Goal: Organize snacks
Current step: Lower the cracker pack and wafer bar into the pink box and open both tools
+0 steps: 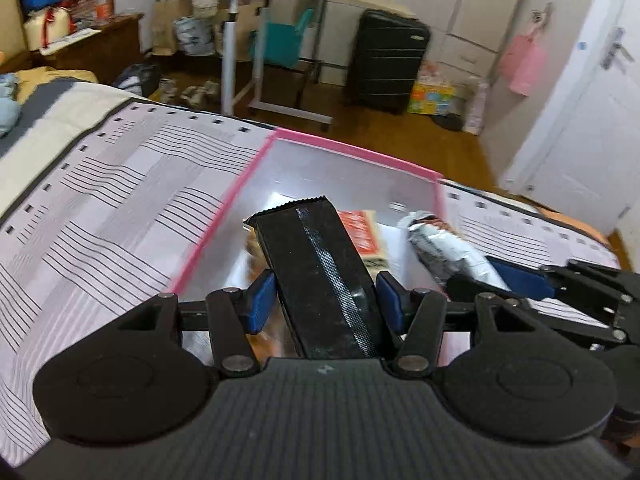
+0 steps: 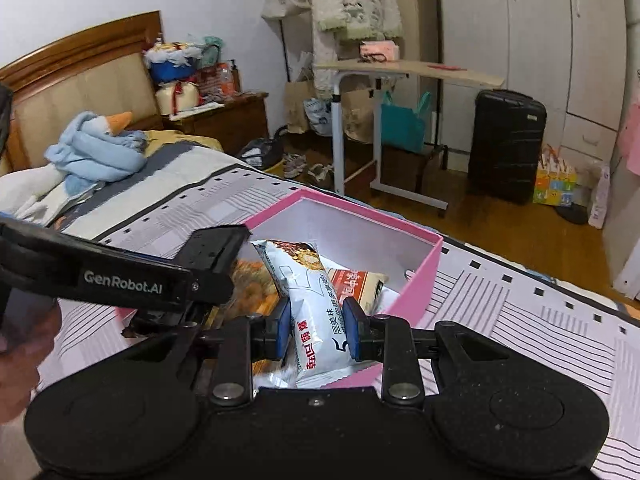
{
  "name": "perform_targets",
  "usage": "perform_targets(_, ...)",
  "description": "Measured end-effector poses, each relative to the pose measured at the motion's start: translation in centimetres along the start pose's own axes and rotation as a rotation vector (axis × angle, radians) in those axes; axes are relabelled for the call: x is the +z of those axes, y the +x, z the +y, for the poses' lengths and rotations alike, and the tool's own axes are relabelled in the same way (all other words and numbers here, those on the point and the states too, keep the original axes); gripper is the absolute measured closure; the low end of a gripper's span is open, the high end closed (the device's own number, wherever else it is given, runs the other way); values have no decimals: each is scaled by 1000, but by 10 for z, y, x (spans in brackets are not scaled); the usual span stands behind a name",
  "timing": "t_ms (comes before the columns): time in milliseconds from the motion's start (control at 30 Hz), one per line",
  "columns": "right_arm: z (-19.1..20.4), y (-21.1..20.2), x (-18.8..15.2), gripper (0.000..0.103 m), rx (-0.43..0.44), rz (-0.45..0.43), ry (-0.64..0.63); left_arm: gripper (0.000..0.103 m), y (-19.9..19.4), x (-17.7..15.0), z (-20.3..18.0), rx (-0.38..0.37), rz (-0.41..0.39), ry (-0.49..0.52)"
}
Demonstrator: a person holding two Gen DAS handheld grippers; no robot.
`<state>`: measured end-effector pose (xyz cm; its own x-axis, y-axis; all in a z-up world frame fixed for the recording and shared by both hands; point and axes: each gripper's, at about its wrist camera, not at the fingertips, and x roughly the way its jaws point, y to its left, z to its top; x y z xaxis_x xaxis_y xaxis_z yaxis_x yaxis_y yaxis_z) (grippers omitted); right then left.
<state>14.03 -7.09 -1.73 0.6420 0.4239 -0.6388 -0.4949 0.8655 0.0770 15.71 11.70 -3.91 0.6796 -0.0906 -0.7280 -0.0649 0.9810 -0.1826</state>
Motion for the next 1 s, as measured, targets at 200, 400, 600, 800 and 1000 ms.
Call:
perform_targets(200,1,44,2,69,-22,51,57,49,36,17,14,-55,18,-40)
perform_targets(400,-1,49,-2,40,20,30,73,46,57,17,15,-69,99,-46)
perform_targets(600,-14,13,-11,33,49,-26,125,37,33,10,13,-65,55,0)
perform_targets(800,-13,-27,-18,33,41,-67,110,37,2,3,5,-55,16,36)
perform_targets(1000,-13,-74,-26,33,29,-121,133,37,-36,-5,-9,-51,-18,82)
